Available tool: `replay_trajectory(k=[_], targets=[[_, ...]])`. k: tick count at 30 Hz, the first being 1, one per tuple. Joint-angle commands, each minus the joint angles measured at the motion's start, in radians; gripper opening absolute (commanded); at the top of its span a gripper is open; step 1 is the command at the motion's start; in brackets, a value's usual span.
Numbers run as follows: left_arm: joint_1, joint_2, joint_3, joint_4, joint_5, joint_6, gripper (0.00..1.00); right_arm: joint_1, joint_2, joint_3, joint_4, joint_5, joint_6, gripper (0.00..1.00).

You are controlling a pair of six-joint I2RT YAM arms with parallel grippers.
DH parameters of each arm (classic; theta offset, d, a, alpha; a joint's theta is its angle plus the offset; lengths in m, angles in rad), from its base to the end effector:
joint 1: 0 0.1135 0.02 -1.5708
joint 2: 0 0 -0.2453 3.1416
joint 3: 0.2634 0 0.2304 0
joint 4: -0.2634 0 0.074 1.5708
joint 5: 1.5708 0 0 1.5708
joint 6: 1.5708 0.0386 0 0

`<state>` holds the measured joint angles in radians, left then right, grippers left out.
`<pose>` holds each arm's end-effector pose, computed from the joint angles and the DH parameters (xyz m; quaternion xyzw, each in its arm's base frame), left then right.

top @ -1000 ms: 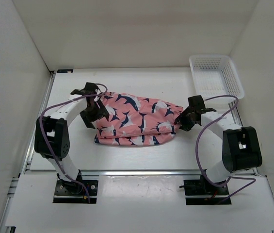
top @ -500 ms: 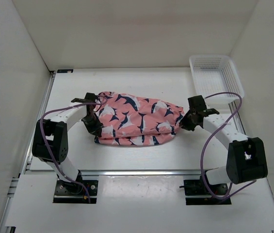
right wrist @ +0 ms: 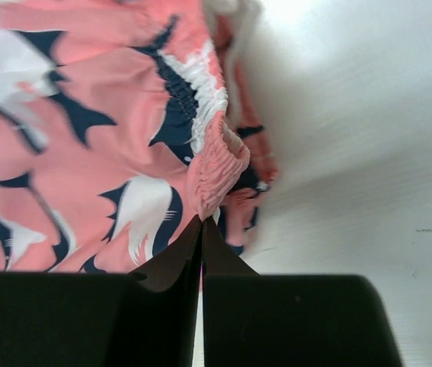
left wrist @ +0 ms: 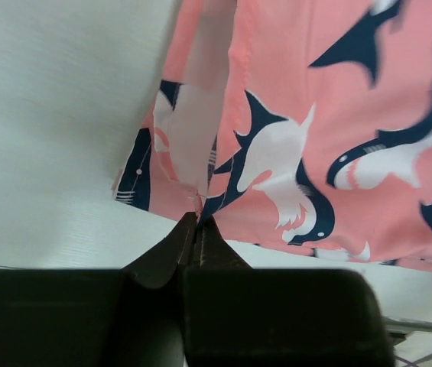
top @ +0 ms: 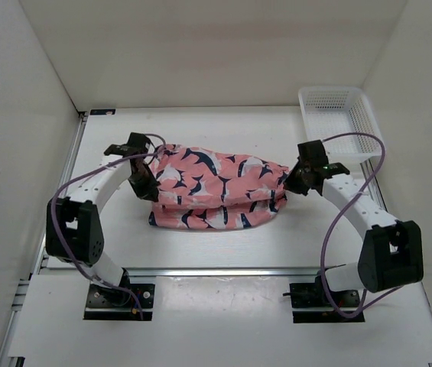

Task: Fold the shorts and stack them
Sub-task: Fold the shorts

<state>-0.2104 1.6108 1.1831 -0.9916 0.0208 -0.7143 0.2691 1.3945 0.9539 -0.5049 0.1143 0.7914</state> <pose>0.2679 -0.0580 0.2096 -0.2478 0.9658 -0.0430 0.0631 0.2610 0.0674 0.2233 0.2623 0.9132 0.1084 0.2924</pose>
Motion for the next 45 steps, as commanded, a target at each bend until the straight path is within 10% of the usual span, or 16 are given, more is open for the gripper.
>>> replay_trajectory(k=[1, 17, 20, 21, 23, 26, 39, 42, 45], targets=[[0.035, -0.132, 0.084, -0.047, -0.041, 0.022, 0.11, 0.004, -0.077, 0.089, -0.03, 0.018, -0.031, 0.0], [0.02, -0.315, -0.335, 0.039, 0.073, -0.045, 0.11, 0.081, -0.269, -0.283, -0.061, 0.007, 0.0, 0.02], [0.008, -0.243, -0.327, 0.039, 0.113, -0.015, 0.35, 0.081, -0.232, -0.27, -0.049, 0.021, -0.009, 0.29], [0.008, -0.242, -0.318, 0.039, 0.123, -0.004, 0.45, 0.072, -0.209, -0.245, -0.049, 0.021, -0.009, 0.53], [0.008, -0.233, -0.268, 0.012, 0.104, 0.007, 0.7, 0.058, -0.2, -0.234, -0.049, -0.005, -0.009, 0.67], [0.008, -0.246, -0.192, -0.024, 0.044, 0.007, 0.79, 0.019, -0.2, -0.234, -0.049, -0.056, 0.002, 0.8], [0.008, 0.159, 0.127, 0.065, -0.019, 0.029, 0.71, -0.065, 0.004, -0.3, 0.255, -0.183, 0.06, 0.61], [0.008, 0.215, 0.116, 0.087, -0.019, 0.029, 0.7, -0.065, 0.044, -0.291, 0.255, -0.168, 0.06, 0.49], [0.008, 0.244, 0.081, 0.1, 0.001, 0.029, 0.69, -0.056, 0.055, -0.262, 0.218, -0.114, 0.037, 0.16]])
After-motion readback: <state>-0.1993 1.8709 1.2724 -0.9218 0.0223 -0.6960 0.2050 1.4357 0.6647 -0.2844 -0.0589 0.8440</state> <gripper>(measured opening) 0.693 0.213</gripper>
